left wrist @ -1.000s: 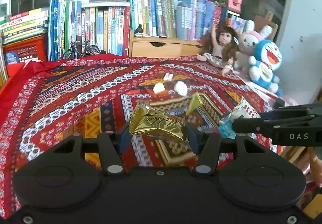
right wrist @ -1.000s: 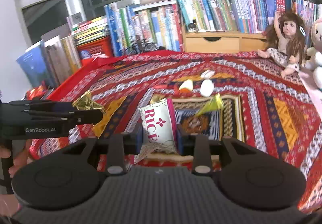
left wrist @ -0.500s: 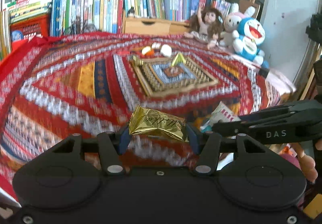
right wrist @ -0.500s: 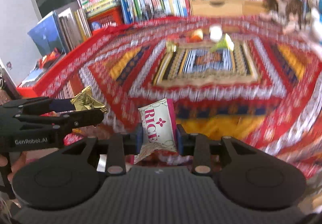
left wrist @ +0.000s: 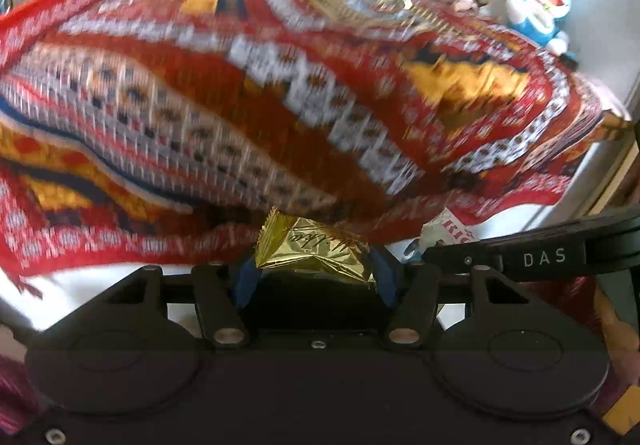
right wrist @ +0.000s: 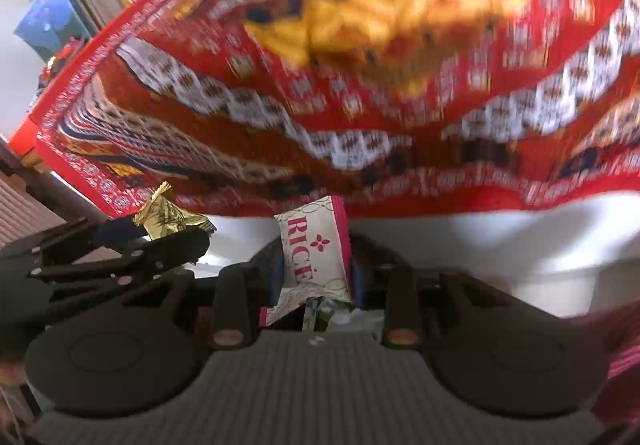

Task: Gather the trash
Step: 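Lift both held items and carry them toward the black bag, then lower both items into the black bag and open both grippers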

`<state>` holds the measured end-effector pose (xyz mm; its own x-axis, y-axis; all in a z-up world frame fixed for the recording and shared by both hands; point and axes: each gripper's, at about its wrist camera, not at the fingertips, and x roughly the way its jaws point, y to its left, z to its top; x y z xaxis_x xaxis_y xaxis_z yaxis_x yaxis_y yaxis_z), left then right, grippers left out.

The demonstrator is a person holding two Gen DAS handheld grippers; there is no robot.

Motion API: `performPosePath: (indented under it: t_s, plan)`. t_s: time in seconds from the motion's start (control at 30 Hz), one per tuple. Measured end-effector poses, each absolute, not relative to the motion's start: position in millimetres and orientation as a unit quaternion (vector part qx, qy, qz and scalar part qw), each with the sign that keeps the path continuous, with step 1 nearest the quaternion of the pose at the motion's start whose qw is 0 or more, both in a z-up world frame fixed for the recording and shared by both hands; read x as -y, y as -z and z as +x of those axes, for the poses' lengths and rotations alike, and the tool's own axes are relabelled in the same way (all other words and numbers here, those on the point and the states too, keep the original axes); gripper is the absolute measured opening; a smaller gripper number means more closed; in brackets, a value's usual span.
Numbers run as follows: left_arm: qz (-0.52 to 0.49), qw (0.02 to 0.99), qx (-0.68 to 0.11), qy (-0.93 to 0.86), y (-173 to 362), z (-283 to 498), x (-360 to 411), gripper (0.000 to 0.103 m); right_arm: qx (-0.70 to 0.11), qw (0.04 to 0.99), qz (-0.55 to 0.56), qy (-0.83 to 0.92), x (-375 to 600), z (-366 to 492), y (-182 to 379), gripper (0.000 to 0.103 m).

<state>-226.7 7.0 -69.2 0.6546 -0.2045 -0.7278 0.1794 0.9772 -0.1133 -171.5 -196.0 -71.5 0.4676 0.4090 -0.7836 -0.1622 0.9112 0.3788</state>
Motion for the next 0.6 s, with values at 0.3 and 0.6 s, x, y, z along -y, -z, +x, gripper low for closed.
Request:
performPosePath:
  t_s: [0.3,0.6]
  plan:
    - [-0.011,0.886,-0.458,0.074,123,-220,-10,0.056,-0.537,0.818,0.144,-0.145,186,-174,130,0.038]
    - [-0.006,0.865,-0.497,0.075,156,-218,-4,0.056,-0.571,0.797,0.144,-0.134,181,-178,158,0.039]
